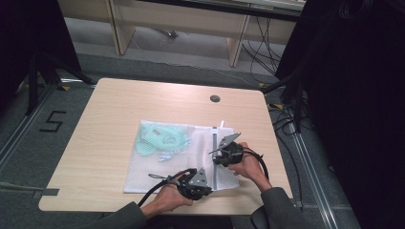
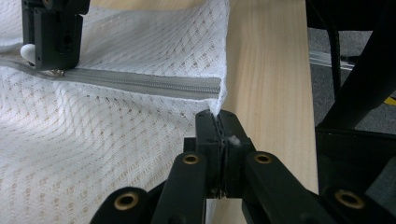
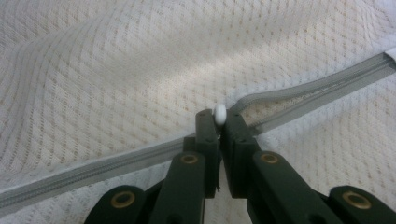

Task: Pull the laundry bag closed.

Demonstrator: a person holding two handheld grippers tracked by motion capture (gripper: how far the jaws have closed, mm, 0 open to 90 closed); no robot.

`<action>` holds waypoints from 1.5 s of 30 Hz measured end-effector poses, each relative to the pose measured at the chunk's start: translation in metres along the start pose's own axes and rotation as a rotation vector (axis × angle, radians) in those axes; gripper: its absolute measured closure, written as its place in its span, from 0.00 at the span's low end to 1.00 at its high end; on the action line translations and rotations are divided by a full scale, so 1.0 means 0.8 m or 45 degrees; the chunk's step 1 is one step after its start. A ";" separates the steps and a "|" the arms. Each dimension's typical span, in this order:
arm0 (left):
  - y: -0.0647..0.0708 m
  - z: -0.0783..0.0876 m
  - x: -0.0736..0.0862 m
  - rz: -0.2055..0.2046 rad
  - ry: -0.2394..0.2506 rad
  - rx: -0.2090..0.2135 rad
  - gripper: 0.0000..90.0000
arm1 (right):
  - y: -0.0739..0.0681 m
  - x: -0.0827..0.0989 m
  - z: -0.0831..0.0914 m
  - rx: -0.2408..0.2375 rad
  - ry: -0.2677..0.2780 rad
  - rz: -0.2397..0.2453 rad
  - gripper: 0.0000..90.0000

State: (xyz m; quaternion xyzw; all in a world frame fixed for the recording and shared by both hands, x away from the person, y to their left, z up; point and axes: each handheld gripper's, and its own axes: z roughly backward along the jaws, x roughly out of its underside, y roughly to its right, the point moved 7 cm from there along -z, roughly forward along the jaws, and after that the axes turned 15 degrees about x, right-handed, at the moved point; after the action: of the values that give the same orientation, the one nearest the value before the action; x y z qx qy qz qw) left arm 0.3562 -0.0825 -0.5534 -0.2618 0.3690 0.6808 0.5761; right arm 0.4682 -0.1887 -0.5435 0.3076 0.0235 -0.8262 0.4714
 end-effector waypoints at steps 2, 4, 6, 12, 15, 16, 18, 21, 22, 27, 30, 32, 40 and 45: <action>0.000 -0.001 0.002 0.008 -0.005 0.005 0.98 | 0.002 -0.002 -0.001 -0.006 0.005 -0.001 0.96; 0.000 -0.001 0.002 0.014 -0.002 0.005 0.98 | 0.002 -0.002 -0.002 -0.011 0.008 -0.013 0.96; 0.001 0.001 0.003 0.017 -0.006 0.010 0.98 | 0.003 -0.003 -0.002 -0.027 0.010 -0.016 0.96; 0.000 0.002 0.002 0.004 -0.002 -0.001 0.98 | 0.006 -0.004 -0.004 -0.023 0.017 -0.030 0.96; 0.000 0.002 0.002 0.007 -0.004 -0.004 0.98 | 0.008 -0.006 -0.005 -0.024 0.024 -0.030 0.96; 0.000 0.003 0.001 0.006 0.000 0.002 0.98 | 0.007 -0.006 -0.005 -0.020 0.001 -0.055 0.96; 0.000 0.004 0.002 0.003 -0.004 -0.001 0.98 | 0.008 -0.007 -0.007 -0.027 0.019 -0.039 0.96; 0.001 0.004 0.002 0.005 -0.008 0.002 0.98 | 0.010 -0.007 -0.008 -0.022 0.019 -0.039 0.96; 0.002 0.004 0.002 0.004 -0.010 0.003 0.98 | 0.011 -0.007 -0.008 -0.025 0.024 -0.040 0.96; 0.002 0.004 0.002 -0.001 -0.017 -0.002 0.98 | 0.017 -0.007 -0.009 -0.009 -0.004 -0.062 0.96; 0.002 0.004 0.002 0.008 0.000 -0.002 0.98 | 0.018 -0.008 -0.010 -0.018 0.006 -0.054 0.96; 0.002 0.004 0.003 0.009 -0.006 0.000 0.98 | 0.017 -0.011 -0.013 -0.029 0.022 -0.066 0.96; 0.005 0.002 0.003 0.018 -0.005 0.005 0.98 | 0.024 -0.012 -0.016 0.004 0.017 -0.063 0.96; 0.005 0.004 0.003 0.014 -0.014 0.001 0.98 | 0.025 -0.014 -0.018 0.008 0.018 -0.059 0.96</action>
State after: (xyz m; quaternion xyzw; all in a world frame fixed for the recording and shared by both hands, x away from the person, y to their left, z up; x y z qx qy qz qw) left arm 0.3521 -0.0785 -0.5527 -0.2560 0.3676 0.6850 0.5745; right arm 0.4951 -0.1866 -0.5442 0.3142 0.0313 -0.8348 0.4510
